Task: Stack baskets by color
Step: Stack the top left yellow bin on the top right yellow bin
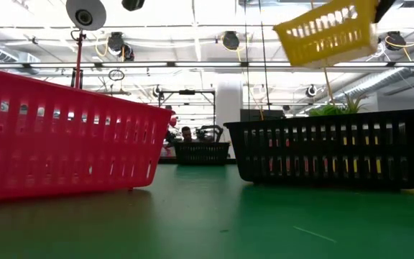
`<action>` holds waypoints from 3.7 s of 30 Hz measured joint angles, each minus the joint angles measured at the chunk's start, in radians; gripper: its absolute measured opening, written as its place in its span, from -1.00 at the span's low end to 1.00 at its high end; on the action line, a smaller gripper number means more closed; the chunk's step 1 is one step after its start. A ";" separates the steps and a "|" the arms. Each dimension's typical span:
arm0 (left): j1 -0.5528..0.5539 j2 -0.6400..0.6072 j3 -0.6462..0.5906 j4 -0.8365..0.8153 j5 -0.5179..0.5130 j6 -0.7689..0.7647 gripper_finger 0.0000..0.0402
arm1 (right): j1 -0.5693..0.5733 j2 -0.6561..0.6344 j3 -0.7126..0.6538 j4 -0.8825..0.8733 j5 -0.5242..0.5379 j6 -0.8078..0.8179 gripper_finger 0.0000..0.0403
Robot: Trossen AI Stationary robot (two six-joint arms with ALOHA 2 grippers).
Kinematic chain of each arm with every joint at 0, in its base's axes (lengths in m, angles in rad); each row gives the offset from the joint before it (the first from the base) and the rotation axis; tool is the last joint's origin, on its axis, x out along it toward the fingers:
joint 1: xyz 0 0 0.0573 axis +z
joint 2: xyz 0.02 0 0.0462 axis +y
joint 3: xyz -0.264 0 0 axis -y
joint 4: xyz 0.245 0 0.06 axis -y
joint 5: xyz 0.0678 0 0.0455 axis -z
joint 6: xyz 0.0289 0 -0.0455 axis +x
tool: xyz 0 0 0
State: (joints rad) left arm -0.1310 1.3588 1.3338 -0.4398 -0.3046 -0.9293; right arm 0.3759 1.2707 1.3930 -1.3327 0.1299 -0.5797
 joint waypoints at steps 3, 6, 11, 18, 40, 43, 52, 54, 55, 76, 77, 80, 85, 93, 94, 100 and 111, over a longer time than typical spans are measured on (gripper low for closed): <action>0.000 0.000 0.000 -0.007 0.000 0.000 -0.44 | -0.001 -0.027 -0.001 -0.048 0.000 -0.102 -0.97; 0.000 0.000 0.000 -0.025 -0.002 -0.009 -0.44 | -0.003 -0.060 -0.033 -0.058 -0.001 -0.177 -0.97; -0.001 0.000 0.000 -0.064 -0.009 -0.064 -0.44 | -0.003 -0.125 -0.133 -0.058 -0.063 -0.235 -0.98; -0.005 0.011 -0.001 -0.068 -0.015 -0.113 -0.44 | -0.009 -0.228 -0.258 0.013 -0.111 -0.364 -0.98; -0.021 0.106 -0.002 -0.038 -0.068 -0.268 -0.44 | -0.116 -0.472 -0.560 0.208 -0.184 -0.685 -0.99; -0.021 0.114 -0.002 -0.030 -0.070 -0.287 -0.44 | -0.130 -0.494 -0.586 0.209 -0.184 -0.723 -0.99; -0.024 0.145 0.000 0.025 -0.090 -0.339 -0.44 | -0.197 -0.516 -0.648 0.241 -0.187 -0.810 -0.99; -0.027 0.149 -0.002 0.030 -0.090 -0.337 -0.44 | -0.211 -0.516 -0.657 0.254 -0.212 -0.816 -0.99; -0.028 0.153 -0.002 0.038 -0.093 -0.338 -0.44 | -0.217 -0.516 -0.661 0.261 -0.231 -0.814 -0.99; -0.043 0.161 -0.002 0.049 -0.143 -0.375 -0.44 | -0.227 -0.515 -0.755 0.355 -0.264 -0.793 -0.98; -0.043 0.161 -0.002 0.049 -0.143 -0.374 -0.44 | -0.227 -0.515 -0.757 0.365 -0.264 -0.786 -0.98; -0.043 0.161 -0.002 0.049 -0.144 -0.372 -0.44 | -0.227 -0.515 -0.770 0.388 -0.261 -0.769 -0.98; -0.043 0.161 -0.002 0.049 -0.144 -0.371 -0.44 | -0.227 -0.515 -0.812 0.397 -0.259 -0.768 -0.98; -0.043 0.161 -0.002 0.049 -0.144 -0.366 -0.44 | -0.227 -0.515 -0.842 0.490 -0.133 -0.777 -0.97; -0.043 0.161 -0.002 0.049 -0.144 -0.366 -0.44 | -0.227 -0.515 -0.842 0.509 -0.111 -0.765 -0.95; -0.043 0.161 -0.002 0.049 -0.144 -0.366 -0.44 | -0.231 -0.507 -0.842 0.545 -0.133 -0.721 -0.80; -0.049 0.161 -0.002 0.049 -0.144 -0.366 -0.44 | -0.232 -0.493 -0.842 0.543 -0.156 -0.688 -0.68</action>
State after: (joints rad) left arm -0.1800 1.5196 1.3323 -0.3910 -0.4484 -1.2949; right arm 0.1444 0.7774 0.5507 -0.7898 -0.0258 -1.2679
